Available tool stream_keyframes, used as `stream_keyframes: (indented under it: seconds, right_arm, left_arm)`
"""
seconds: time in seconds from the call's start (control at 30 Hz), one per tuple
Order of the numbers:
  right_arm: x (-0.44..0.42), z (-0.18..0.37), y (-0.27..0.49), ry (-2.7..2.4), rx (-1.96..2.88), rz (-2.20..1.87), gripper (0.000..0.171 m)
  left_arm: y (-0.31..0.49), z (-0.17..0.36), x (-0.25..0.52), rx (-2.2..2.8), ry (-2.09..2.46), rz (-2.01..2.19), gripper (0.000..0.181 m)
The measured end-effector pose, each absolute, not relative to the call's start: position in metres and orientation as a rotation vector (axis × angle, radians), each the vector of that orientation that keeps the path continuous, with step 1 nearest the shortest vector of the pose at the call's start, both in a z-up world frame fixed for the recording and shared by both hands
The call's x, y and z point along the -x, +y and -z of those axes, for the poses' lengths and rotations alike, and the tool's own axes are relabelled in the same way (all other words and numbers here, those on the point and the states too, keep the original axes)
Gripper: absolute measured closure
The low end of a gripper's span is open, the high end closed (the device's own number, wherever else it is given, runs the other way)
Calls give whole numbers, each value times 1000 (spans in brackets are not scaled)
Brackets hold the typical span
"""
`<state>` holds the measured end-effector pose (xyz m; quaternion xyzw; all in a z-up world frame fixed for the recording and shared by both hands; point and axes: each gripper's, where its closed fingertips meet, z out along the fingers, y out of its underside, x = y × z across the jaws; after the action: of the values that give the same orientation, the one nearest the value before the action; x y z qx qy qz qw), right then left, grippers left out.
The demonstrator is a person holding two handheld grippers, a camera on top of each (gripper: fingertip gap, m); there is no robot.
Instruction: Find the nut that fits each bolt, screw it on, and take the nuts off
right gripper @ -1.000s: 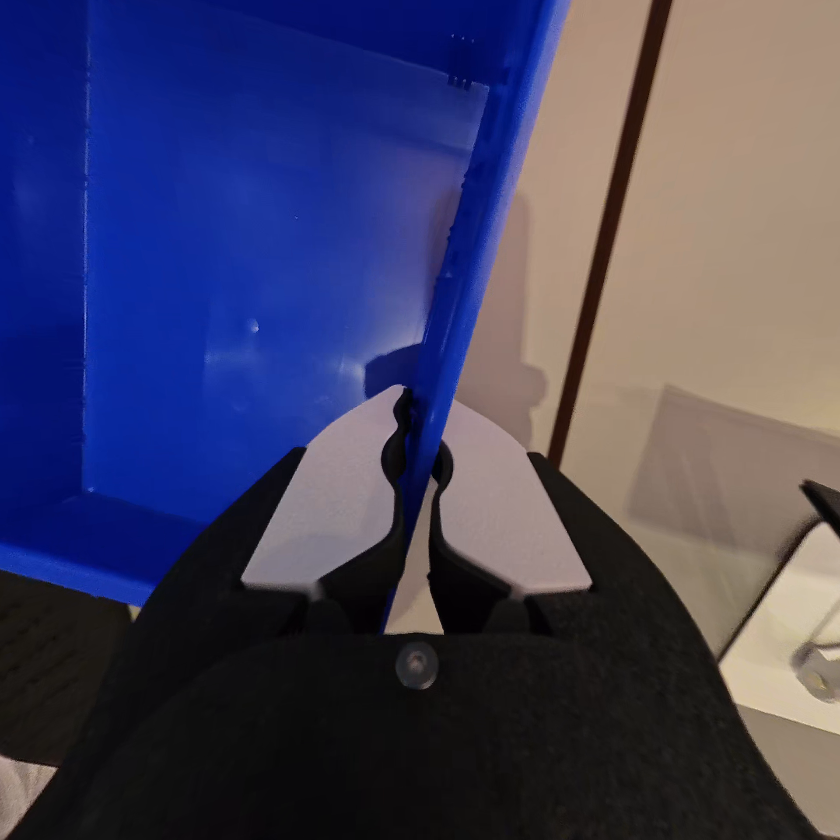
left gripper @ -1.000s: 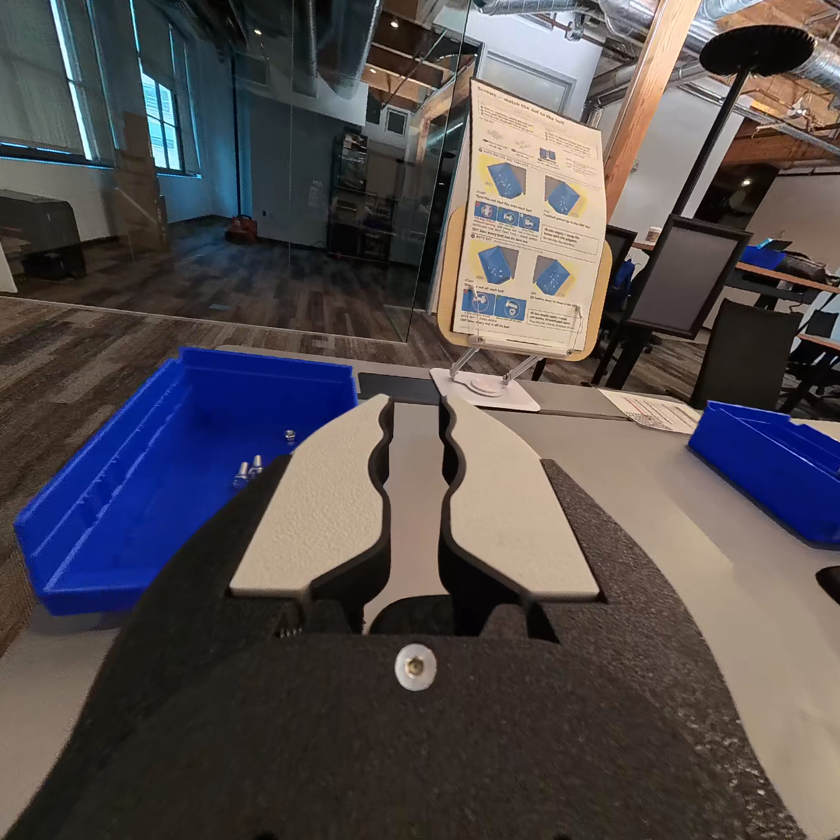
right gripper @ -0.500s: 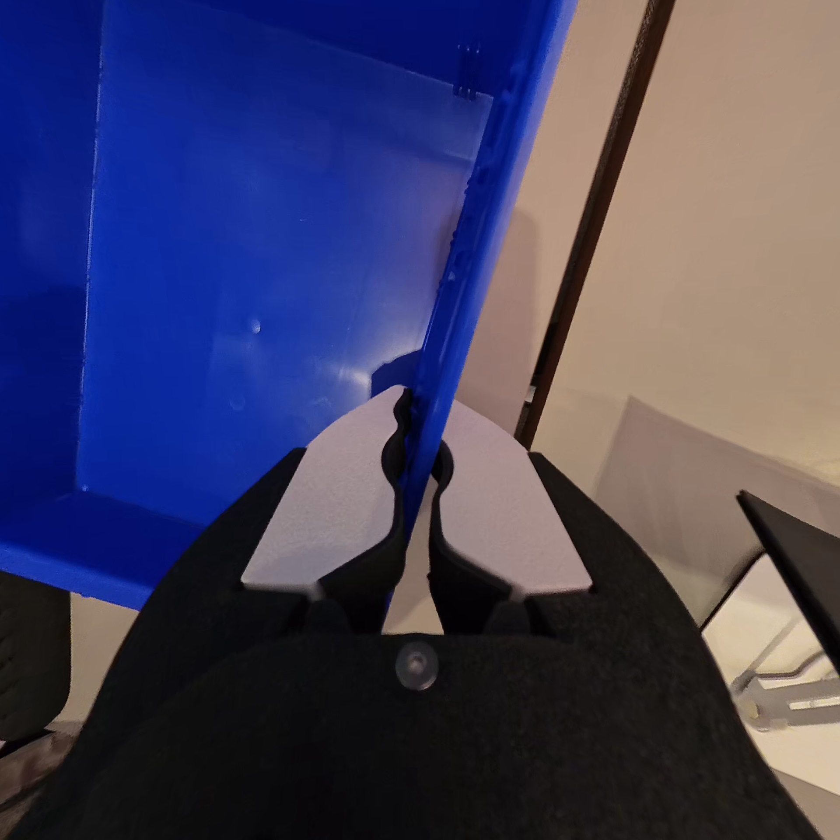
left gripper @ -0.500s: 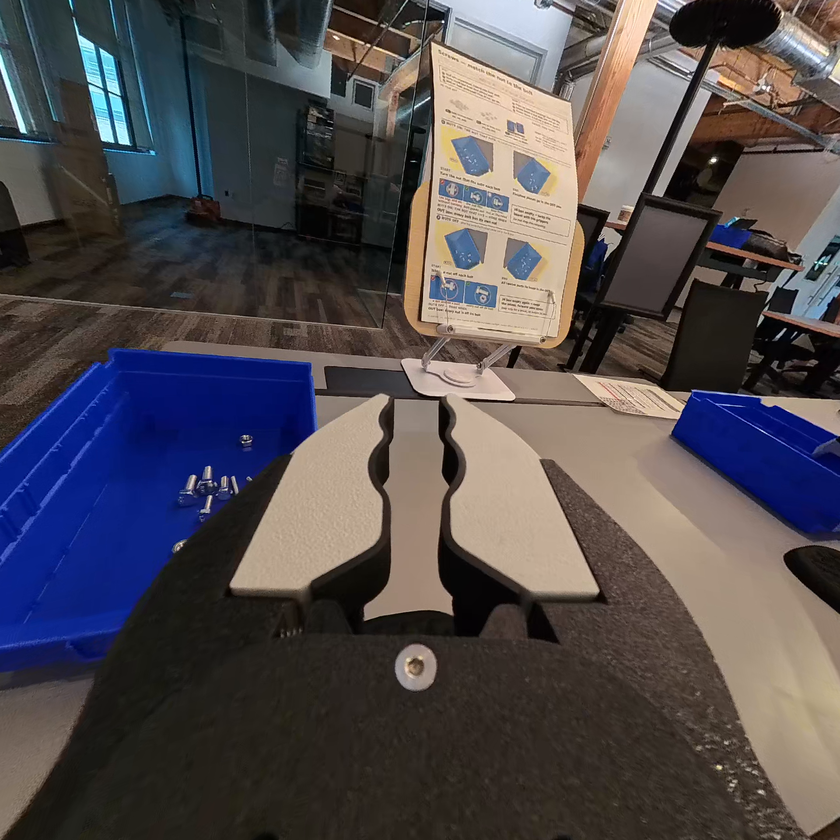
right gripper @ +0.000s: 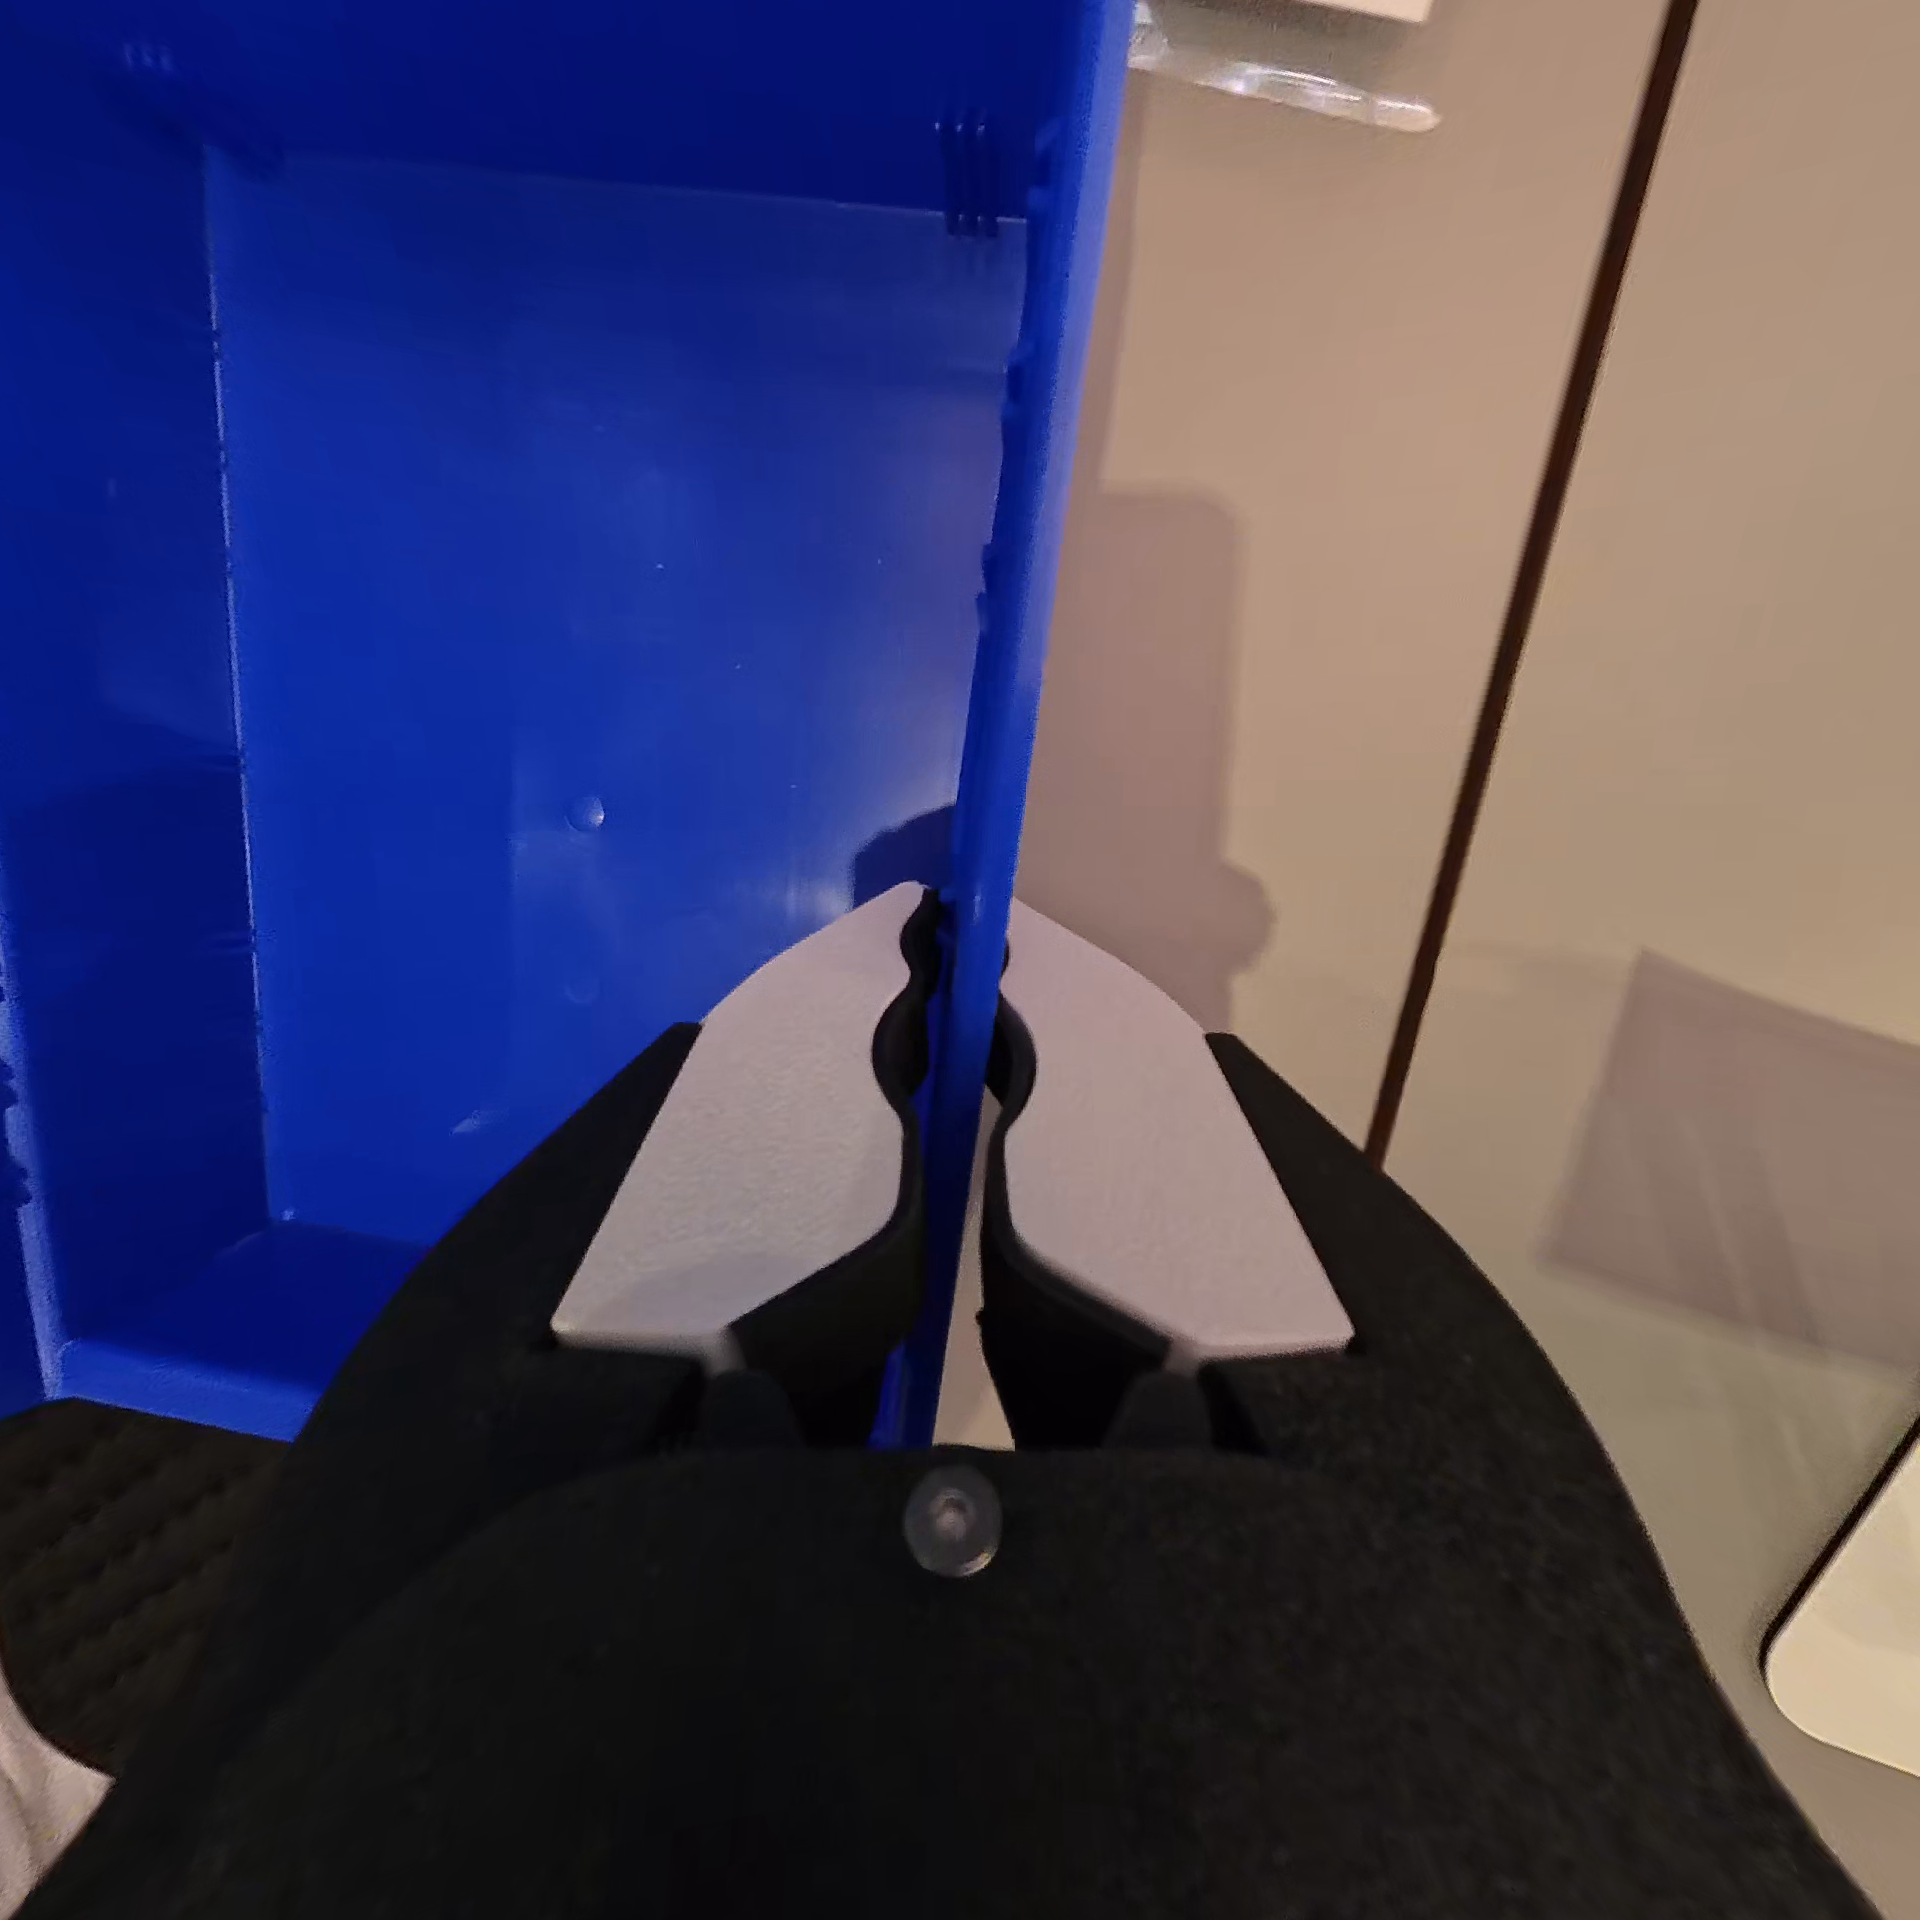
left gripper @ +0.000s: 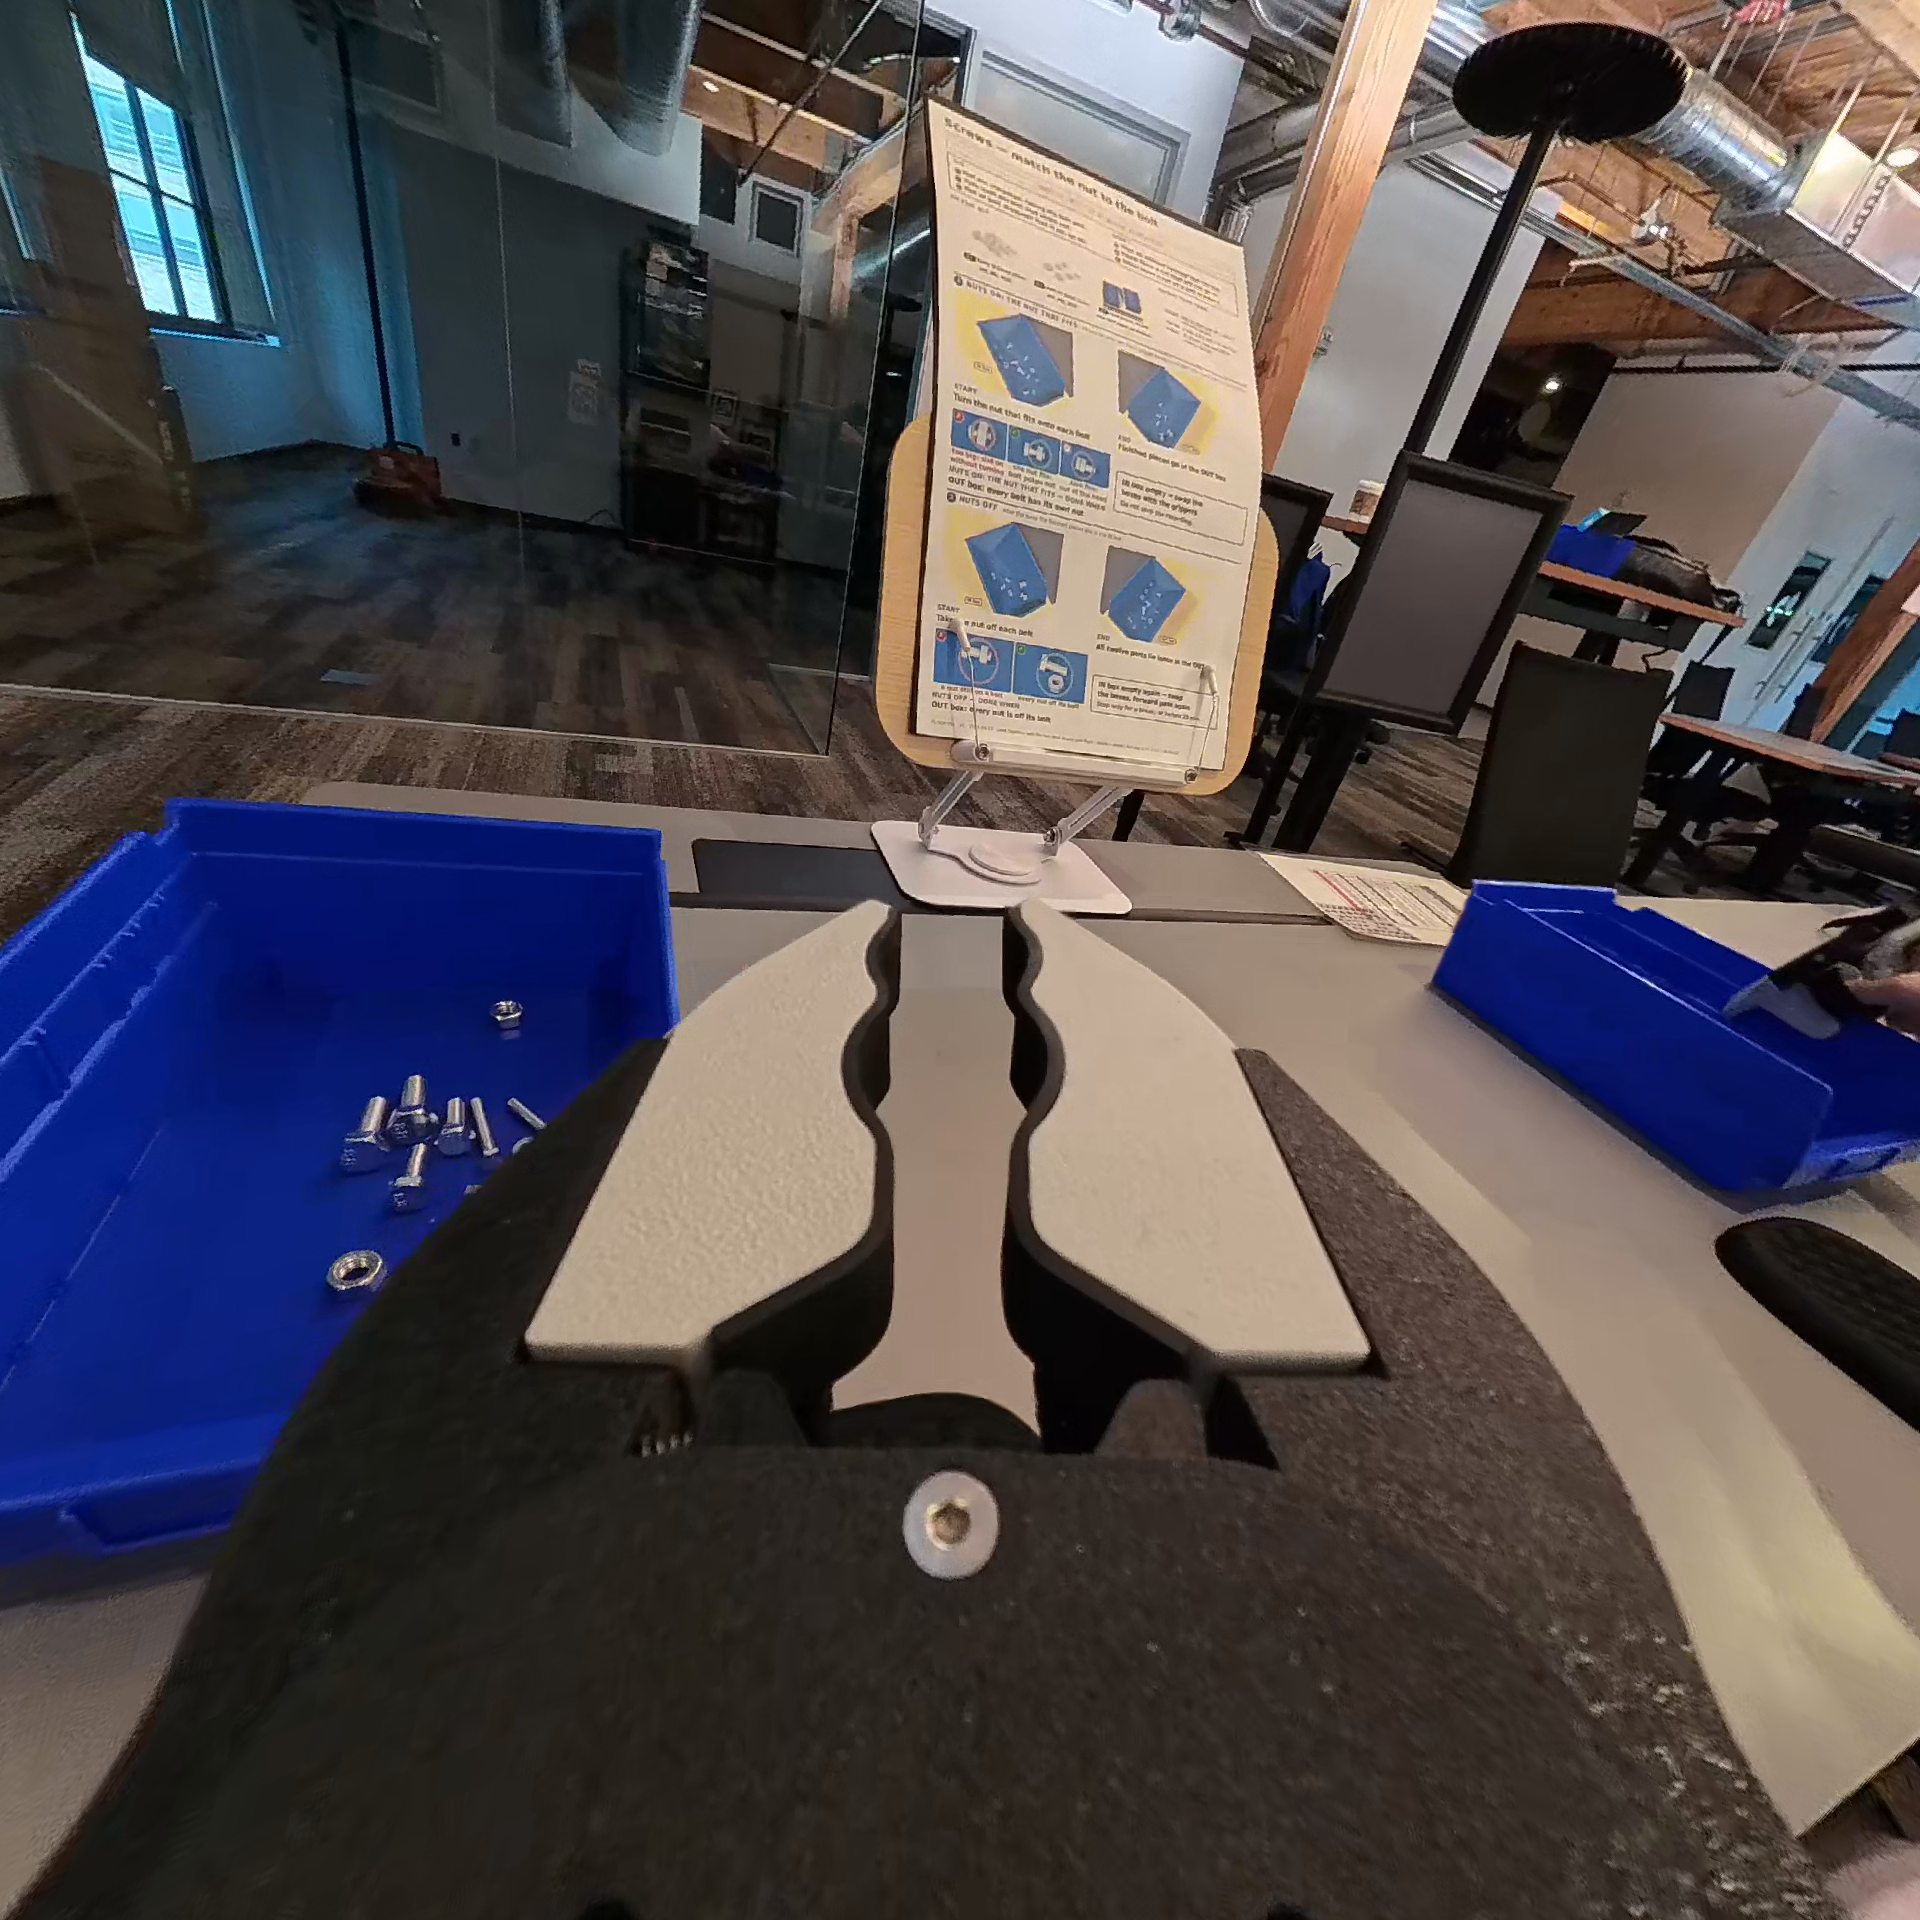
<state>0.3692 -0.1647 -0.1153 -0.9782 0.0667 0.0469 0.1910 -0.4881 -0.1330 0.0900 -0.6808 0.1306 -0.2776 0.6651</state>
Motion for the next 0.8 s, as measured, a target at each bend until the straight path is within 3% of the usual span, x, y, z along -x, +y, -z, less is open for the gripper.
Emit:
stream_keyframes:
  seconds: [0.57,0.7,0.8]
  right_arm:
    - [-343,107,-155,265,2676,-165,160]
    - [-351,64,-147,216,2501,6,146]
    - [-340,-5,-139,107,2253,212,146]
  left_arm:
    - [-132,-73,504,1593,268,609,161]
    - [-131,-70,505,1605,266,602,159]
    - [-126,-64,507,1642,260,565,157]
